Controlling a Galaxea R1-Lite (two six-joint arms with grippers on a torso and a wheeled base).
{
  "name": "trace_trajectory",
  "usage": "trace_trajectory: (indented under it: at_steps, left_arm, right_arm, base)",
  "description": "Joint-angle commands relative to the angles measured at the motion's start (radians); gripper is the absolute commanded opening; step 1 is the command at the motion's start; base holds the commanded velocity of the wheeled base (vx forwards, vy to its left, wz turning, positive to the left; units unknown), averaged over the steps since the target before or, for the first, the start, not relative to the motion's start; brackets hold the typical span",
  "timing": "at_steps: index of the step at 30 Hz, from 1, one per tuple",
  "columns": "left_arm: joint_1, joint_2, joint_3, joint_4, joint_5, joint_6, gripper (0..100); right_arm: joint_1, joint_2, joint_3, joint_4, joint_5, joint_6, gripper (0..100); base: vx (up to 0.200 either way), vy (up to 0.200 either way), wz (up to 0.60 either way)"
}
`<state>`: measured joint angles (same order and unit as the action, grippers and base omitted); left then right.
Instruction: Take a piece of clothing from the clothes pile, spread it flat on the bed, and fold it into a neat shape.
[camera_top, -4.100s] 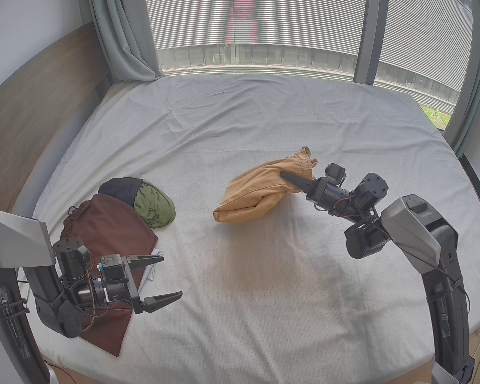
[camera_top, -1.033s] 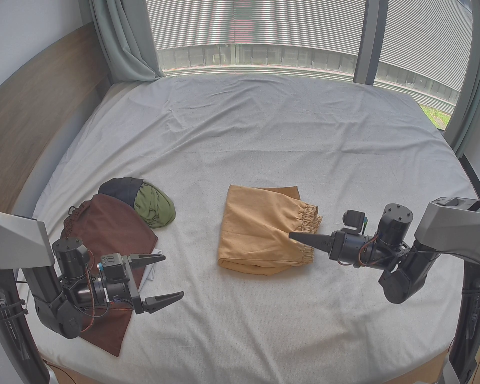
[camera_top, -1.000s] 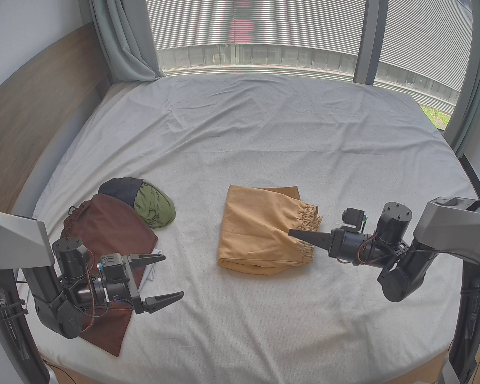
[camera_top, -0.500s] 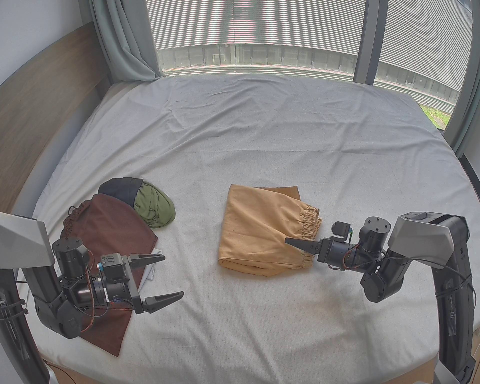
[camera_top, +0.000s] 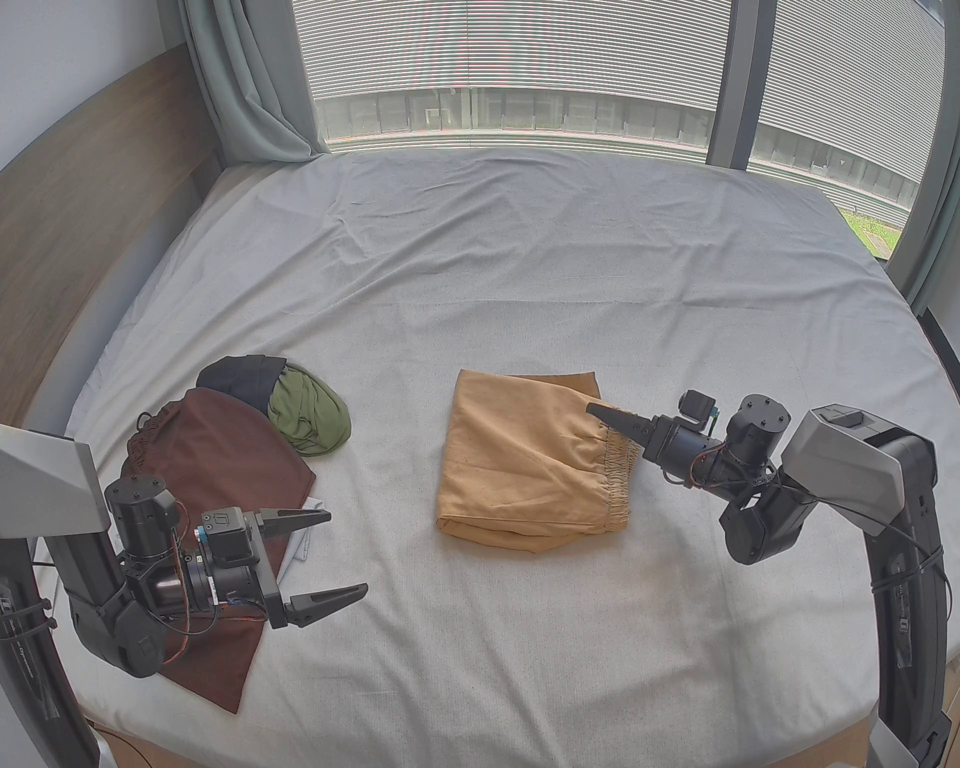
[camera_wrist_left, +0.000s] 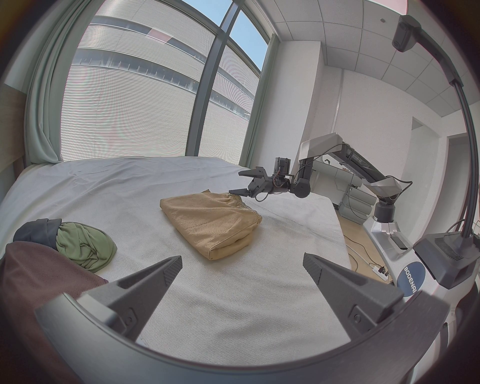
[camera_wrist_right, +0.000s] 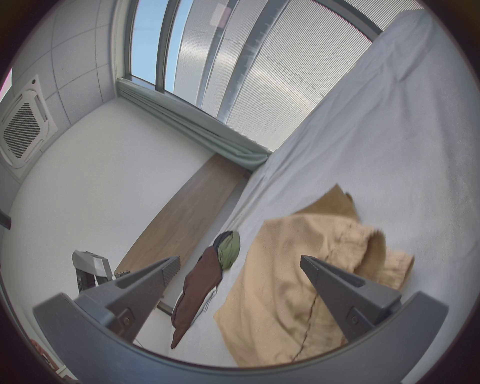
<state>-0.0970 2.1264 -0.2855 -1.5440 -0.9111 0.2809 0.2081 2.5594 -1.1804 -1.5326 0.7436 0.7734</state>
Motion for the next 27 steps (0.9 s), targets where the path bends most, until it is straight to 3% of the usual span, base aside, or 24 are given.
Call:
trace_trajectory:
  at_steps: [1,8,18,27]
  left_arm:
    - [0.0,0.001,0.0,-0.001,0.0,0.0,100]
    - [0.0,0.003,0.0,-0.001,0.0,0.0,100]
    - [-0.001,0.01,-0.003,-0.001,0.0,0.0,100]
    - [-0.02,-0.032,0.005,0.002,-0.002,-0.026,100]
  right_arm:
    - [-0.016,0.025,-0.076,0.022,-0.004,0.007,100]
    - [-0.032,0.13,-0.128,0.045,-0.009,-0.002,100]
    - [-0.033,0.13,-0.111,0.025,-0.009,-0.005,100]
    - [-0.033,-0.137,0.065,-0.009,-0.007,-0.016,100]
  base:
    - [0.0,0.0,0.0]
    - [0.0,0.0,0.0]
    - [0.0,0.0,0.0]
    - [0.0,0.0,0.0]
